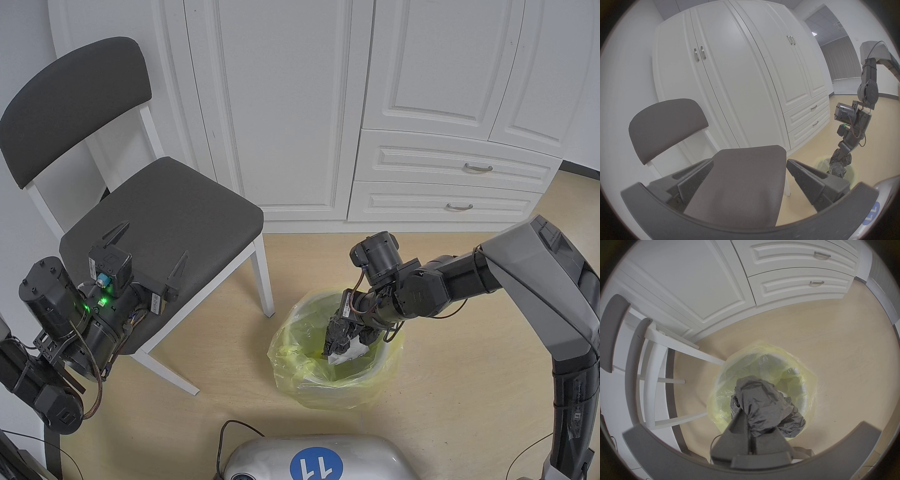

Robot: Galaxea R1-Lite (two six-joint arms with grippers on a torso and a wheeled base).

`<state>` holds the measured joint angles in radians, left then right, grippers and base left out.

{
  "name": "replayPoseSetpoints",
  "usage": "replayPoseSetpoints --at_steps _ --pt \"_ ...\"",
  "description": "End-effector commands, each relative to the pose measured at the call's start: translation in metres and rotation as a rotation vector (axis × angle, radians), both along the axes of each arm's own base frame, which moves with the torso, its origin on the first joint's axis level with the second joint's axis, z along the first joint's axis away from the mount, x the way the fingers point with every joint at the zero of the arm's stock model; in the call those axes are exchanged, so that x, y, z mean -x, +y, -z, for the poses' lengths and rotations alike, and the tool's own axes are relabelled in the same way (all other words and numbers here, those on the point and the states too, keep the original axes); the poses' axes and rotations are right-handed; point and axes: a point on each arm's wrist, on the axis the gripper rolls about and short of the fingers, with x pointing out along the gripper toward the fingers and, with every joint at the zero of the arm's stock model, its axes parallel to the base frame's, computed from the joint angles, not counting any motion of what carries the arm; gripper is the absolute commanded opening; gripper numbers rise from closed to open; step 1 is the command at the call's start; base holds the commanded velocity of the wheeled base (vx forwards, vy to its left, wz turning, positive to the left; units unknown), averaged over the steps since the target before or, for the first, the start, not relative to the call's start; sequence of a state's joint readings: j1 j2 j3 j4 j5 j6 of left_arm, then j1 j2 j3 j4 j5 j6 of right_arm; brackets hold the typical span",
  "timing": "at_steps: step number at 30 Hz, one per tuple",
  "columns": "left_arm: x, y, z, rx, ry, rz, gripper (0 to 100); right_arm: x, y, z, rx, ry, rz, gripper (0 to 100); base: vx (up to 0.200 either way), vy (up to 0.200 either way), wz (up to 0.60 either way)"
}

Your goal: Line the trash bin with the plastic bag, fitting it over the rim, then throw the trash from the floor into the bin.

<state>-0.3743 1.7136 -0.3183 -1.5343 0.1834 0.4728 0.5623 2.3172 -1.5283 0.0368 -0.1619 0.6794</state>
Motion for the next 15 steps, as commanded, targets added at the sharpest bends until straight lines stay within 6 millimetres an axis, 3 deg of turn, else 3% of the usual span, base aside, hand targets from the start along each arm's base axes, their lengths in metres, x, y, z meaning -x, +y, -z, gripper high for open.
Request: replayPoseSetpoints --at_steps 1,15 --pt "-0.002 -0.001 0.003 -0.004 0.012 0.001 100 0.000 0.004 0.011 0.008 0.017 -0.005 0 0.000 0.000 0.00" --pt "-0.001 -0.004 0.003 -0.002 0.010 0.012 100 -0.009 0.010 0.026 -0.036 -0.036 0.011 0 0.000 0.000 0.00"
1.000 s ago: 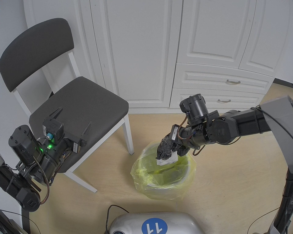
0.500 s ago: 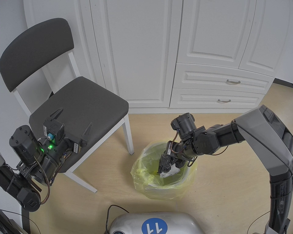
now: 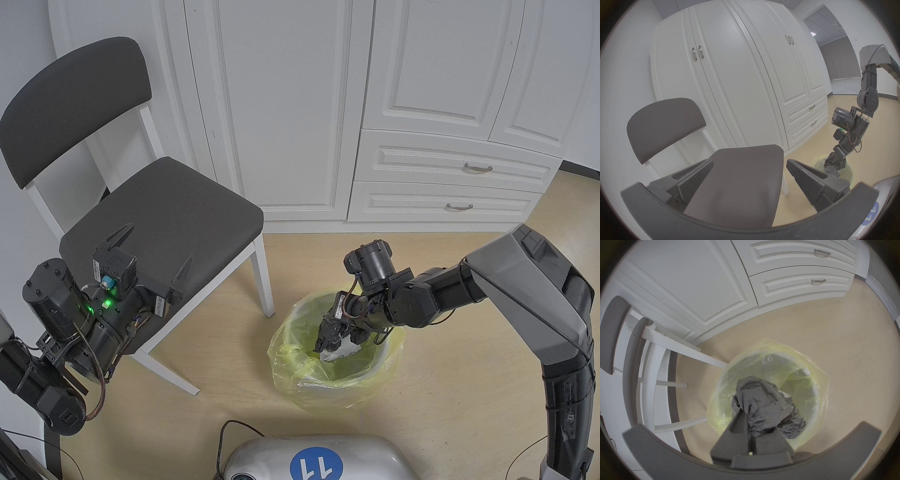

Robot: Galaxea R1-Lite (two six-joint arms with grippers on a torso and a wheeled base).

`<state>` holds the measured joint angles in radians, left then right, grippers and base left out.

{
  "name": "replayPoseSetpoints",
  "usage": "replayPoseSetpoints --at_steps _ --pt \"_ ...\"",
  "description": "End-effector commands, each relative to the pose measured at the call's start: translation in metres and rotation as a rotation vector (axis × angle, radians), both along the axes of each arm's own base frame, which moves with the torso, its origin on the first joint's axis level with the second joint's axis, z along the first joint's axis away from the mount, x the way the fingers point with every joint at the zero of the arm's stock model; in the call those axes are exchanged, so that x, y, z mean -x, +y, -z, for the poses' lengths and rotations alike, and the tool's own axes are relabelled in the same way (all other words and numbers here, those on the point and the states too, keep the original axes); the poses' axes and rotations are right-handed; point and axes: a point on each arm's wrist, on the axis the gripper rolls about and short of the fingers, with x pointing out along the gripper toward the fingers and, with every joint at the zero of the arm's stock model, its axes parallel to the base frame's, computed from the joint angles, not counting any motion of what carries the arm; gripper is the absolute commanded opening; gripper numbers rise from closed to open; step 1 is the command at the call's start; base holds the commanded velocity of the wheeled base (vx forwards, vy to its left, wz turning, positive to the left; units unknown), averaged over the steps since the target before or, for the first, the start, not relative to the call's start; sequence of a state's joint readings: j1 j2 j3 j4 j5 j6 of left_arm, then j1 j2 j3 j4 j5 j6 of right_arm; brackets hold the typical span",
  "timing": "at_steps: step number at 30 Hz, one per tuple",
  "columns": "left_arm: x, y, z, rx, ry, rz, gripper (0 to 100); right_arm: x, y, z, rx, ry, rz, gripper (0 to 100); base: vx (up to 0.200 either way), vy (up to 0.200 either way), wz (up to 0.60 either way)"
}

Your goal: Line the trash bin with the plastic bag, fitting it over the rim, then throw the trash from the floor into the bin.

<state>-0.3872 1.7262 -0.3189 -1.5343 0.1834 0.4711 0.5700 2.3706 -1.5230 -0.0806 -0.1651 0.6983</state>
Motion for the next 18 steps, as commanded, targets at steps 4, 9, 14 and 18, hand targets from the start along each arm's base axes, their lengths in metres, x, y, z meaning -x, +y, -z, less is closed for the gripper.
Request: replayPoseSetpoints --at_steps 4,9,14,18 --pt "-0.001 0.001 -0.002 0.004 -0.009 -0.007 100 -0.006 0.004 0.012 -0.030 -0.028 0.024 0 0.000 0.000 0.00" --pt "-0.001 0.002 -0.003 0.004 -0.010 -0.009 100 -0.010 0.005 0.013 -0.087 -0.098 0.058 0 0.000 0.000 0.00" --pt "-0.001 0.002 -0.003 0.006 -0.014 -0.009 100 -0.015 0.006 0.014 -0.121 -0.185 0.086 0 0.000 0.000 0.00" --pt "-0.001 0.002 -0.003 0.006 -0.014 -0.009 100 -0.018 0.004 0.012 -0.147 -0.228 0.096 0 0.000 0.000 0.00"
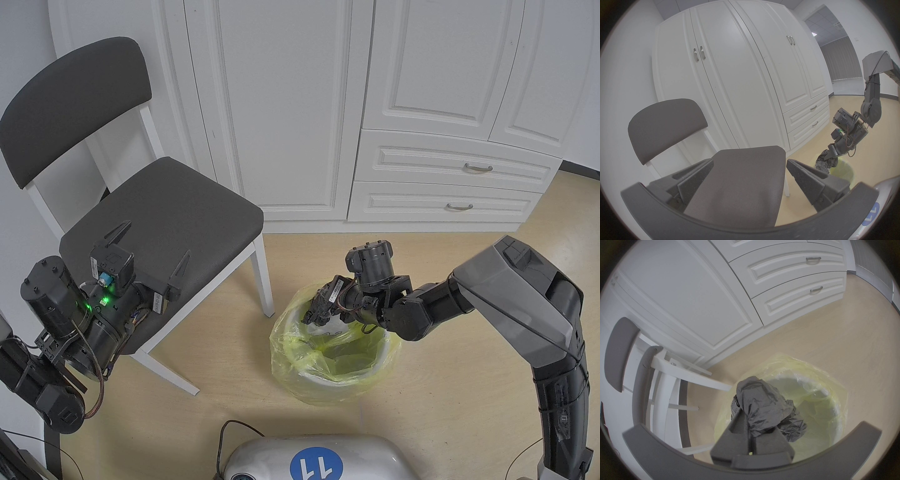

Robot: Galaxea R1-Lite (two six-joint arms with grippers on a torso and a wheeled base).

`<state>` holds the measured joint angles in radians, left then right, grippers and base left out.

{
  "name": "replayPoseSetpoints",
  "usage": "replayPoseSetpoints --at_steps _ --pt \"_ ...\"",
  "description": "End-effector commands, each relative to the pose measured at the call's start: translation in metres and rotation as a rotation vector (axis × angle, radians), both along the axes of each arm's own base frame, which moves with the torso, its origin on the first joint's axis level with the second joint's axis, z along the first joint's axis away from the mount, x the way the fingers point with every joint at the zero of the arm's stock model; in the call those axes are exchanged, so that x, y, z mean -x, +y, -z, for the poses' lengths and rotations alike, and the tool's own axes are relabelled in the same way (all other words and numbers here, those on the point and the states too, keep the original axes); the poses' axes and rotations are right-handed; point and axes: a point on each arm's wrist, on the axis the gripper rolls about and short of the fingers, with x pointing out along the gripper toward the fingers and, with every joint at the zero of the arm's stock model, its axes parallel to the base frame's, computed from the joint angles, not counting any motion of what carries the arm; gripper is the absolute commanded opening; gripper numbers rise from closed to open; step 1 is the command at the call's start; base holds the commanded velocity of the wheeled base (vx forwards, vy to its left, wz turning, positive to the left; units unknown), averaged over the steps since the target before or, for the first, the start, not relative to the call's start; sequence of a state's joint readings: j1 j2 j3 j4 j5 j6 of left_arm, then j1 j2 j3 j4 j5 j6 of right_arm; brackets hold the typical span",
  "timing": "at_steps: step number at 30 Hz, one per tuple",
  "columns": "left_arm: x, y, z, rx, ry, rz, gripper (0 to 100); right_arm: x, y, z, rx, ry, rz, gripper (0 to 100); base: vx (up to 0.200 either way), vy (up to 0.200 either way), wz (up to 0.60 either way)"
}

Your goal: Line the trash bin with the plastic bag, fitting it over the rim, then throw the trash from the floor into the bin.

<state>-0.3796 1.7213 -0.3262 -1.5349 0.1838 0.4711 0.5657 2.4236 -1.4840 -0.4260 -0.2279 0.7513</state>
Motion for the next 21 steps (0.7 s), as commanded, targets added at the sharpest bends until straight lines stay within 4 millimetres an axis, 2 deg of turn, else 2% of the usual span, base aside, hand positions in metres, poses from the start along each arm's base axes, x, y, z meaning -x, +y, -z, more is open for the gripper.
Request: replayPoseSetpoints --at_steps 1,8,15,21 --pt "0.000 0.000 0.000 0.001 -0.001 -0.001 100 -0.002 -0.002 0.005 -0.012 -0.026 0.013 0 0.000 0.000 0.00" --pt "0.000 0.000 -0.001 0.002 -0.005 -0.001 100 0.000 -0.003 0.004 -0.052 -0.093 0.014 0 0.000 0.000 0.00" --pt "0.002 0.001 -0.002 0.003 -0.007 -0.001 100 0.016 0.003 0.009 0.014 -0.029 -0.040 0 0.000 0.000 0.00" --pt "0.002 0.001 -0.002 0.002 -0.005 -0.001 100 0.014 0.003 0.017 0.067 0.038 -0.044 0 0.000 0.000 0.00"
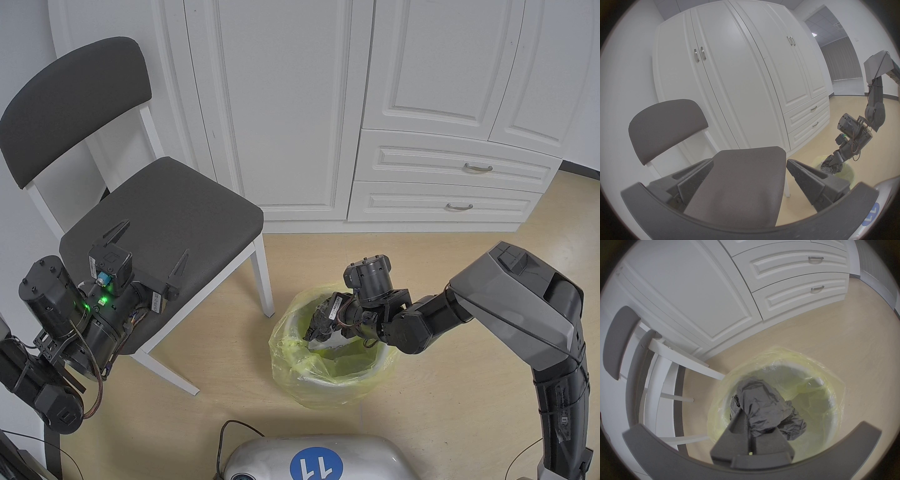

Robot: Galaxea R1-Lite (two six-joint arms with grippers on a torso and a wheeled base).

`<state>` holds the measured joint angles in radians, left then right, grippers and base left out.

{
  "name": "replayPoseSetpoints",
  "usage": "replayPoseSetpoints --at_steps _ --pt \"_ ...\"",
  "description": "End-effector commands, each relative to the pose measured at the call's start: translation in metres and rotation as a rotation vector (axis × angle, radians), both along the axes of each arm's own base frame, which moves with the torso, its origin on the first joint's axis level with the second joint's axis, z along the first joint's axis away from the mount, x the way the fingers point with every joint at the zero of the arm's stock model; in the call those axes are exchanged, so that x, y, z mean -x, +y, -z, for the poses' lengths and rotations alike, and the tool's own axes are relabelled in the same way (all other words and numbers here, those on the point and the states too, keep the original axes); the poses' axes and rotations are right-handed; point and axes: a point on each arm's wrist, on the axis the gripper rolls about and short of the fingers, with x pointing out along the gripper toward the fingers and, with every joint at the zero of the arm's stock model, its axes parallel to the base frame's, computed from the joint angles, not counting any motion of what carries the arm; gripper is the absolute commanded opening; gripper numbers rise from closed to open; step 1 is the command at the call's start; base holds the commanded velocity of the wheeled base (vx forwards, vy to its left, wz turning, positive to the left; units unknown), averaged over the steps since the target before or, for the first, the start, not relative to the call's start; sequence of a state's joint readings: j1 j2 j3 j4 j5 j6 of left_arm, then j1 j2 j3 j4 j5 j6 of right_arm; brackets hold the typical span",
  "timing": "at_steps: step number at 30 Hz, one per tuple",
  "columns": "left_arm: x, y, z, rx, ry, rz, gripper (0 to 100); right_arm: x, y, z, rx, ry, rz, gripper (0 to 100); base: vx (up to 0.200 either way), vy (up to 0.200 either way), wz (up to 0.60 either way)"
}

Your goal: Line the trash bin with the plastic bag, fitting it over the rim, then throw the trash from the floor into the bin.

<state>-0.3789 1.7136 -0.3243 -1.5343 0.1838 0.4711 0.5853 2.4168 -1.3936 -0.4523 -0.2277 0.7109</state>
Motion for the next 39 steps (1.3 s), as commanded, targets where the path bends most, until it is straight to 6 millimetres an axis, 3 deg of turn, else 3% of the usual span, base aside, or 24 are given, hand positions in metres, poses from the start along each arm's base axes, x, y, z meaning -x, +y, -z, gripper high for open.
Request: replayPoseSetpoints --at_steps 1,15,39 --pt "0.000 0.000 0.000 0.000 -0.001 0.000 100 -0.005 0.002 0.004 0.003 0.007 0.002 0 0.000 0.000 0.00" --pt "0.000 -0.001 0.002 -0.004 0.008 0.003 100 -0.008 0.006 0.040 0.051 0.056 0.000 0 0.000 0.000 0.00" --pt "-0.001 -0.001 0.004 -0.007 0.015 0.003 100 -0.007 0.008 0.066 0.101 0.091 -0.014 0 0.000 0.000 0.00"
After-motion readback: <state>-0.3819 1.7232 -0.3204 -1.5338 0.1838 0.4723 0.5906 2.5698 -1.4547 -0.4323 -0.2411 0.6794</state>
